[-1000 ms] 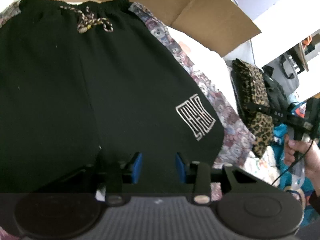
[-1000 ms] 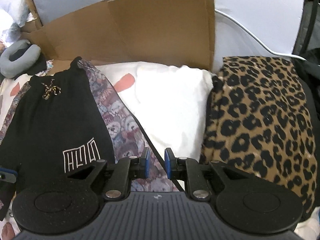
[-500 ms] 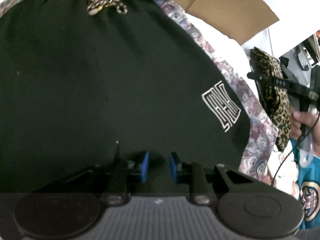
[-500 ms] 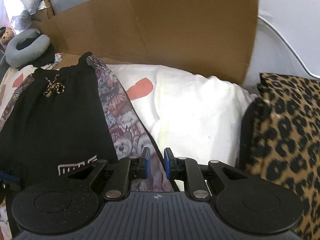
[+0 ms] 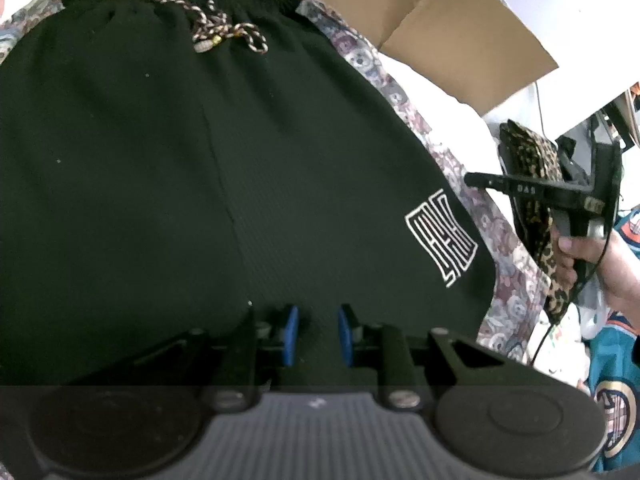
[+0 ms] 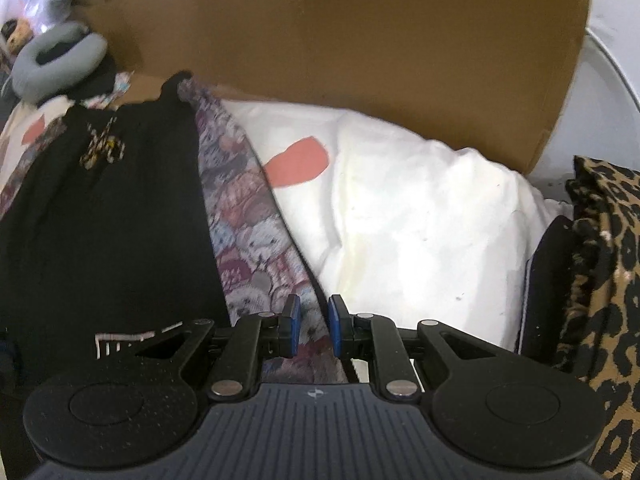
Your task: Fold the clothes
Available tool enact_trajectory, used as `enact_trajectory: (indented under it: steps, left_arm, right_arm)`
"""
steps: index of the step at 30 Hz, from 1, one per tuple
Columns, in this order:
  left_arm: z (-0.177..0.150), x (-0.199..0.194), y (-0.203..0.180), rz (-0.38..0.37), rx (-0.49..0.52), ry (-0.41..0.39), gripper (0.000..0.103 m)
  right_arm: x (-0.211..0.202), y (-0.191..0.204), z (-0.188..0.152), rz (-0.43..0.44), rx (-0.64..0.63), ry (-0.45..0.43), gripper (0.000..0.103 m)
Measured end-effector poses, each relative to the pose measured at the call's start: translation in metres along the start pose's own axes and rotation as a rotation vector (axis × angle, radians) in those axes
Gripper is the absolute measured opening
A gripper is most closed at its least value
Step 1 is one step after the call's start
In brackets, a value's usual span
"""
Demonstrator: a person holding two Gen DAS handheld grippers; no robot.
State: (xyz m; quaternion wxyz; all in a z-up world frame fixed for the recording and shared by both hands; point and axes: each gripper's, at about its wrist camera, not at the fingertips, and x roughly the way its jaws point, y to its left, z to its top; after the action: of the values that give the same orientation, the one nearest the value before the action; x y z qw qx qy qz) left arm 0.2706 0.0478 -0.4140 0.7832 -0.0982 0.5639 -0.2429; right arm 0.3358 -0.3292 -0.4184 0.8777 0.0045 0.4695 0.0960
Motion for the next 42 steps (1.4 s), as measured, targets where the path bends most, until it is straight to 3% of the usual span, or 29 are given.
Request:
enact_trajectory:
  steps: [4,6,8,15,18,23,28,31,36,42]
  left_arm:
    - [0.002,-0.001,0.001,0.006,-0.003,-0.010,0.023]
    - [0.003,-0.002,0.001,0.009,-0.005,-0.017,0.023]
    - [0.004,-0.004,0.002,0.011,-0.006,-0.026,0.023]
    - [0.004,-0.012,0.012,0.032,-0.022,-0.049,0.023]
    - [0.005,-0.017,0.015,0.041,-0.028,-0.062,0.023]
    - [0.010,-0.030,0.026,0.078,-0.052,-0.102,0.023]
    - [0.014,-0.048,0.045,0.126,-0.087,-0.143,0.023]
    - [0.014,-0.059,0.056,0.163,-0.091,-0.154,0.023]
    - [0.007,-0.081,0.081,0.231,-0.133,-0.162,0.023]
    - [-0.013,-0.125,0.106,0.308,-0.232,-0.208,0.024]
  right_arm:
    - [0.002,-0.001,-0.001,-0.001,-0.005,0.008,0.015]
    - [0.003,0.000,0.000,-0.012,-0.020,0.010,0.004]
    - [0.002,-0.001,0.001,-0.024,-0.019,0.010,0.001]
    - [0.008,-0.007,-0.002,-0.129,-0.015,0.034,0.000]
    - [0.006,-0.020,-0.004,-0.122,0.053,0.027,0.000]
    - [-0.019,-0.018,0.001,-0.087,0.076,-0.064,0.000]
    - [-0.036,-0.004,0.001,0.012,0.062,-0.103,0.001]
    - [-0.032,0.009,-0.005,0.039,0.011,-0.072,0.001]
    - [-0.011,0.003,-0.021,-0.026,0.006,0.008,0.002]
    - [-0.002,0.003,-0.026,-0.097,-0.021,0.039,0.004]
